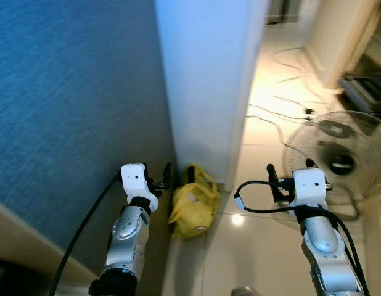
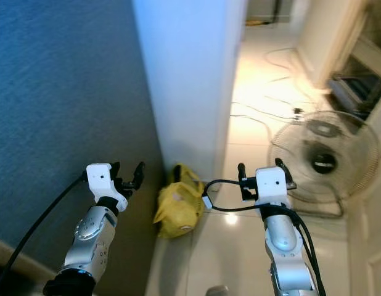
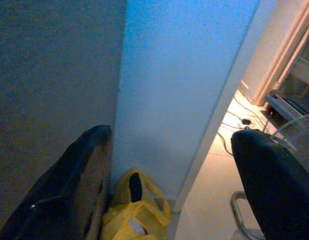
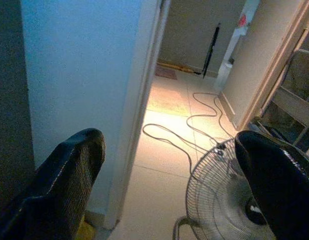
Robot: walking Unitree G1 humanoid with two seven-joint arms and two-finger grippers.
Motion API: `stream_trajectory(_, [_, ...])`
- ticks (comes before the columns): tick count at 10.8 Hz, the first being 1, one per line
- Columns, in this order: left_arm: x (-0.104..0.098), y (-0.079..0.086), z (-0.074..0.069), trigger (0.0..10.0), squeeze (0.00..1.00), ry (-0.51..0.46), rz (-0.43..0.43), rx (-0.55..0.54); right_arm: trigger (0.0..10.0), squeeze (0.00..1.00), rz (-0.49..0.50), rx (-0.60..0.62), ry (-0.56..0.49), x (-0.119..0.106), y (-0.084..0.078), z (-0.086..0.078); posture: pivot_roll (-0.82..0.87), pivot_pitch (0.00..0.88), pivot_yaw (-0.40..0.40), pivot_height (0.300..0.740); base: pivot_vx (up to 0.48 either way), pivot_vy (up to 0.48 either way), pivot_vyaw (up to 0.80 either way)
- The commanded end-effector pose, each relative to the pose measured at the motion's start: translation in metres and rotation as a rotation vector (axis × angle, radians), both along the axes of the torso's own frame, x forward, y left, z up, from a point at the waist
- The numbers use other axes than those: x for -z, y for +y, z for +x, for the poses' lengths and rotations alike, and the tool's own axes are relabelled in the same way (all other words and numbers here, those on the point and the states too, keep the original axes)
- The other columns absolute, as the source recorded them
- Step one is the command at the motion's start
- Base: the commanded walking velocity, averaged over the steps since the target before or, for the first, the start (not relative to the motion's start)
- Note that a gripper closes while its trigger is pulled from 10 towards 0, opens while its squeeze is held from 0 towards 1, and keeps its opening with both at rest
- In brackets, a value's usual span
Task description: Clean up the room
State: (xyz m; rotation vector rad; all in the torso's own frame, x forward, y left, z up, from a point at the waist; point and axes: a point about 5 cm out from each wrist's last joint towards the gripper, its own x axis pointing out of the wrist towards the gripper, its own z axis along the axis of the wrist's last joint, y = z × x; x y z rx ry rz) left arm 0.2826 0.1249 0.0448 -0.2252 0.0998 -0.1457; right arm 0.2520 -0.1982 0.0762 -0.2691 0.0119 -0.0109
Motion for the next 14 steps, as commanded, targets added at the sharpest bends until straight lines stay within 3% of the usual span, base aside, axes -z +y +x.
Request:
stream_trajectory(1, [-0.002,-0.007,0.003,10.0,0.0,-0.002,0.006,0.034,10.0,0.0,0.0,0.002,0.004,-0.001,-0.002,0.003,-0.33,0.0,0.096,0.736,0.0,-0.48,0.0])
stream_trajectory(6, [-0.004,-0.03,0.008,10.0,0.0,-0.003,-0.012,0.133,10.0,0.0,-0.006,0.014,0.026,0.005,-0.005,-0.003,-0.37,0.0,0.11,0.736,0.0,-0.477,0.0])
stream_trajectory(7, [-0.006,-0.031,0.012,10.0,0.0,-0.013,-0.015,0.151,10.0,0.0,-0.006,0.016,0.034,0.008,-0.005,-0.004,-0.37,0.0,0.113,0.736,0.0,-0.461,0.0])
stream_trajectory(8, [-0.004,-0.023,0.014,10.0,0.0,0.003,0.018,0.102,10.0,0.0,-0.005,0.012,0.043,0.009,-0.005,-0.005,-0.38,0.0,0.12,0.736,0.0,0.0,0.0])
stream_trajectory(9, [0.005,-0.004,0.009,10.0,0.0,0.048,0.078,0.04,10.0,0.0,0.006,-0.01,0.075,0.013,-0.004,-0.002,-0.38,0.0,0.123,0.736,0.0,0.0,0.0])
stream_trajectory(10, [0.025,0.029,-0.013,10.0,0.0,0.13,0.173,-0.006,10.0,0.0,0.01,-0.06,0.109,0.015,-0.001,0.005,-0.34,0.0,0.111,0.736,0.0,0.0,0.0])
stream_trajectory(11, [0.038,0.046,-0.034,10.0,0.0,0.18,0.242,0.003,10.0,0.0,0.014,-0.091,0.133,0.016,-0.003,0.012,-0.29,0.0,0.058,0.736,0.0,0.0,0.0])
stream_trajectory(14, [0.026,0.032,-0.05,10.0,0.0,0.103,0.219,0.043,10.0,0.0,0.015,-0.15,0.184,0.019,-0.007,0.024,-0.18,0.0,-0.031,0.736,0.0,0.0,0.0])
